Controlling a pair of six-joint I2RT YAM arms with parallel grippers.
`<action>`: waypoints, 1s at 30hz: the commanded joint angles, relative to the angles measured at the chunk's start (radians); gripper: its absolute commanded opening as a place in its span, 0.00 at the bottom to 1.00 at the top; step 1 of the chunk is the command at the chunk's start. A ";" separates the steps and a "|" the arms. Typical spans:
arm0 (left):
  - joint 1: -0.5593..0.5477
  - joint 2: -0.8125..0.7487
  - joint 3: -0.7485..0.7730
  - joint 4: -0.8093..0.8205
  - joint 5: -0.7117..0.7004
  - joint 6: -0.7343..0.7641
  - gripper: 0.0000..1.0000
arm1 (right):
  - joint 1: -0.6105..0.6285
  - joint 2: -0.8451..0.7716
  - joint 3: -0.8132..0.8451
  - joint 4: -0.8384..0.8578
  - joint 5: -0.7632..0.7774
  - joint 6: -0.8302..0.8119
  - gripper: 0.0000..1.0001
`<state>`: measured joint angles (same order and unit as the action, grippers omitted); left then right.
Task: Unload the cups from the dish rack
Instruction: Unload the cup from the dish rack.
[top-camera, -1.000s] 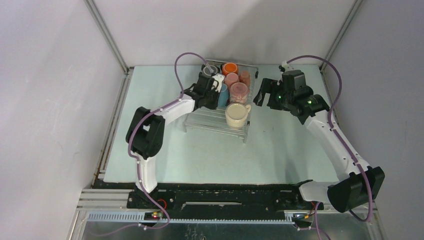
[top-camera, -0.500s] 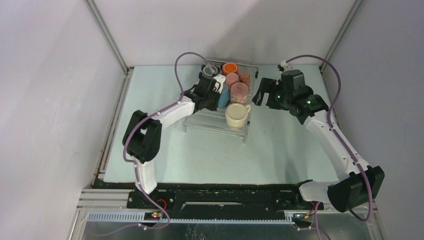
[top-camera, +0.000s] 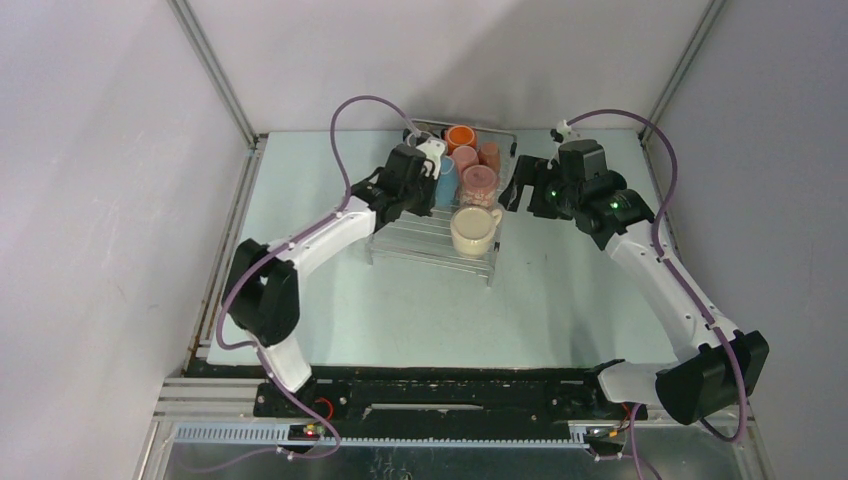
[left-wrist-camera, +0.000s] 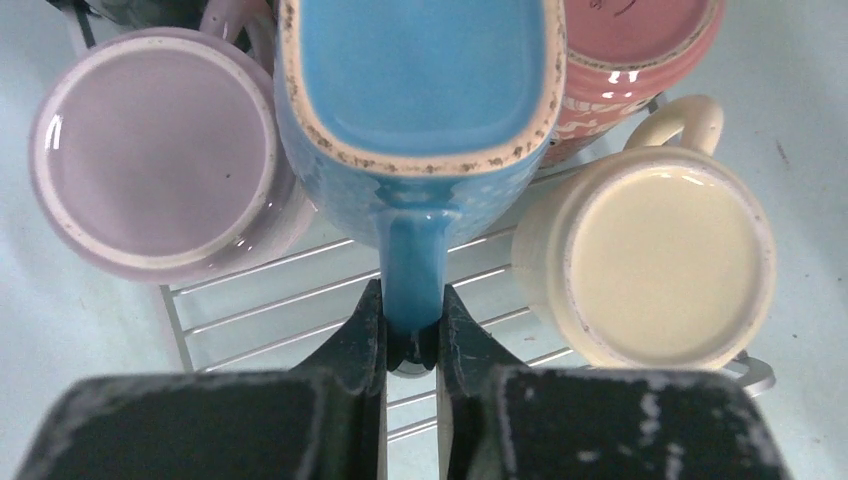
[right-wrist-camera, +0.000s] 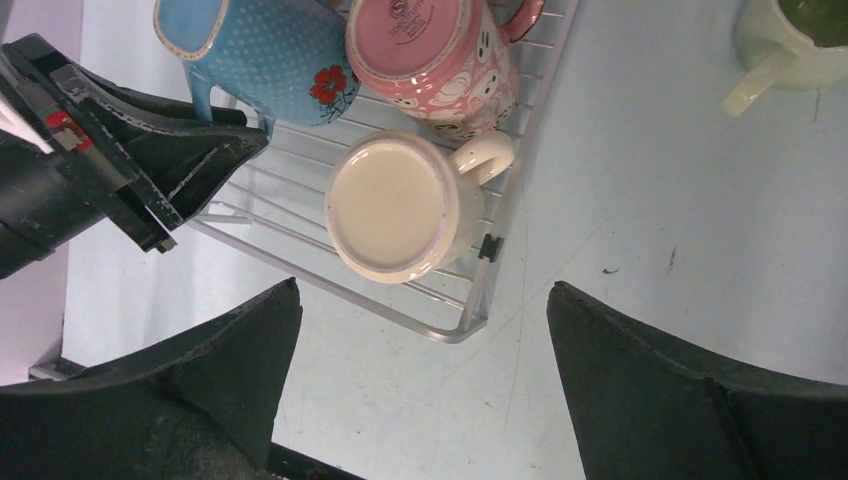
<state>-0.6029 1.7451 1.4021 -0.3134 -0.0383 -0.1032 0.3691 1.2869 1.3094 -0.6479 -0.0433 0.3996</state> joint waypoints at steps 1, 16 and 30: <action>-0.009 -0.120 0.000 0.051 -0.037 -0.023 0.00 | 0.011 0.002 -0.003 0.060 -0.031 0.027 1.00; -0.009 -0.246 0.145 -0.124 0.092 -0.090 0.00 | -0.002 -0.025 -0.044 0.288 -0.295 0.168 0.99; -0.008 -0.336 0.145 -0.011 0.336 -0.352 0.00 | -0.046 -0.055 -0.197 0.682 -0.496 0.440 1.00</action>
<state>-0.6067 1.4826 1.4727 -0.4854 0.1841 -0.3283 0.3447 1.2770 1.1465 -0.1627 -0.4656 0.7204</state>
